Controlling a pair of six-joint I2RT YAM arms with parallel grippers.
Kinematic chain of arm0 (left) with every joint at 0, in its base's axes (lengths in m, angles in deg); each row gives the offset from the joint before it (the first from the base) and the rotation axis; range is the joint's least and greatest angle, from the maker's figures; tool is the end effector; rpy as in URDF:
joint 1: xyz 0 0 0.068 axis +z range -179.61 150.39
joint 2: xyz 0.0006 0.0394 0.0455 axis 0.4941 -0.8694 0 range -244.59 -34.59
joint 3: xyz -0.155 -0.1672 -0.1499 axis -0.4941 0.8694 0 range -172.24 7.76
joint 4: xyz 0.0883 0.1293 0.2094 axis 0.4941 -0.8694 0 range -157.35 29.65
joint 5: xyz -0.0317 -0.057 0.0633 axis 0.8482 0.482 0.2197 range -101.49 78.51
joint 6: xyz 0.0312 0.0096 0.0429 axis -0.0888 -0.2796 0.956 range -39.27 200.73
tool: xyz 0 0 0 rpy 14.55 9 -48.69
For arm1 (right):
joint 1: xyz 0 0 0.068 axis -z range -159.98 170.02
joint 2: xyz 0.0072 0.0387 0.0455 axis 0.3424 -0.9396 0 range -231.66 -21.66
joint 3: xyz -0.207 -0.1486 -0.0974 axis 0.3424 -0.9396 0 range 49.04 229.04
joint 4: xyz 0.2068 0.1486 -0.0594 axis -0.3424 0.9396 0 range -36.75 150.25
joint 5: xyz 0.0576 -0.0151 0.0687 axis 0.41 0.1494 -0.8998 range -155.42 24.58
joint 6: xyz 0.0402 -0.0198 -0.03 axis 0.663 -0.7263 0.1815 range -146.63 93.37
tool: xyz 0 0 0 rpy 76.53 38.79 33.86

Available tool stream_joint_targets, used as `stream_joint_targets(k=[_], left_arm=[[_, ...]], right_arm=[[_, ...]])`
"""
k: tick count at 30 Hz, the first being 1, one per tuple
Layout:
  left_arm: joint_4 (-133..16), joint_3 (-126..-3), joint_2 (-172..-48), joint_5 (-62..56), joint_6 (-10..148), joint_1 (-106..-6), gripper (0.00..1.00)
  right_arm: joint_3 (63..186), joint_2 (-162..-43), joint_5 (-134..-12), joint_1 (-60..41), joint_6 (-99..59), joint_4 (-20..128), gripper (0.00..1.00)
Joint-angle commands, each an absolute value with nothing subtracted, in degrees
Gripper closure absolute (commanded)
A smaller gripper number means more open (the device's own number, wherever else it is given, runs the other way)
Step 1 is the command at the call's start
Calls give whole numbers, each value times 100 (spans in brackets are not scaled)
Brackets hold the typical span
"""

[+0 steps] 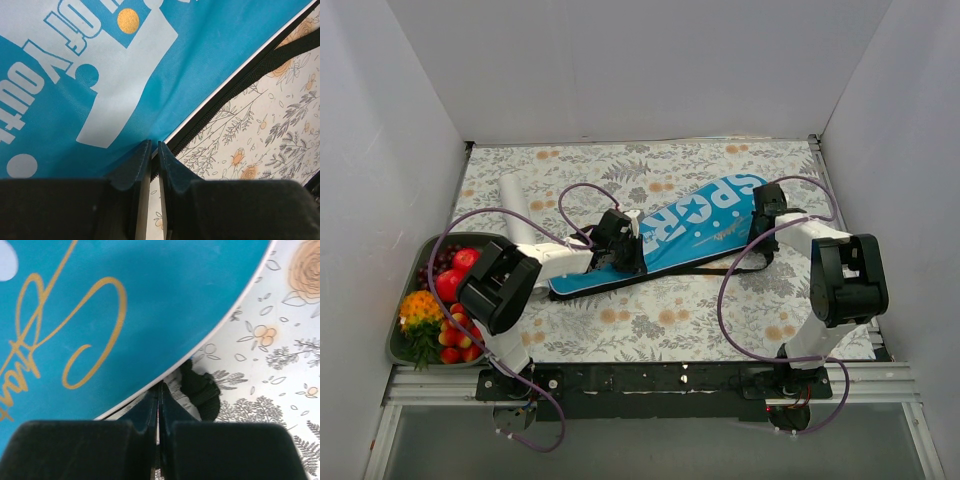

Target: Pack up the badminton gear

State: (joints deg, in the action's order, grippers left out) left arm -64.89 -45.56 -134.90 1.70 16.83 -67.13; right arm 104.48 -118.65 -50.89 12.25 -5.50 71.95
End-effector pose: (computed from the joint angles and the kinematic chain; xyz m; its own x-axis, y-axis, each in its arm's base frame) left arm 0.2694 -0.2170 0.1500 -0.9068 -0.4061 -0.1131 -0.2474 0.7299 -0.6372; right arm 0.3273 0.0357 0.1637 -0.8051 0.2423 -0.5414 0.3030 0.9527 -0.0243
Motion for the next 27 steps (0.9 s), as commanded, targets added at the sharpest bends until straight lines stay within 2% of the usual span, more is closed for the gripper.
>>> stream_joint_targets(k=[1,8,18,27], left_arm=[[-6747,-4603,-13698,143,1772,-6696,91],[-6668,-4577,-13926,125,1701,-6679,100],[-6633,-4568,-14032,90,1675,-6679,100],[-6624,-4603,-14032,90,1675,-6670,100]], right_arm=[[10125,-12177,-5636,781,-756,7505,99],[10327,-12185,-5961,-19,-756,7540,99],[10616,-12300,-7068,-1134,-677,7321,99],[11065,-12414,-7411,-2198,-668,7496,99]])
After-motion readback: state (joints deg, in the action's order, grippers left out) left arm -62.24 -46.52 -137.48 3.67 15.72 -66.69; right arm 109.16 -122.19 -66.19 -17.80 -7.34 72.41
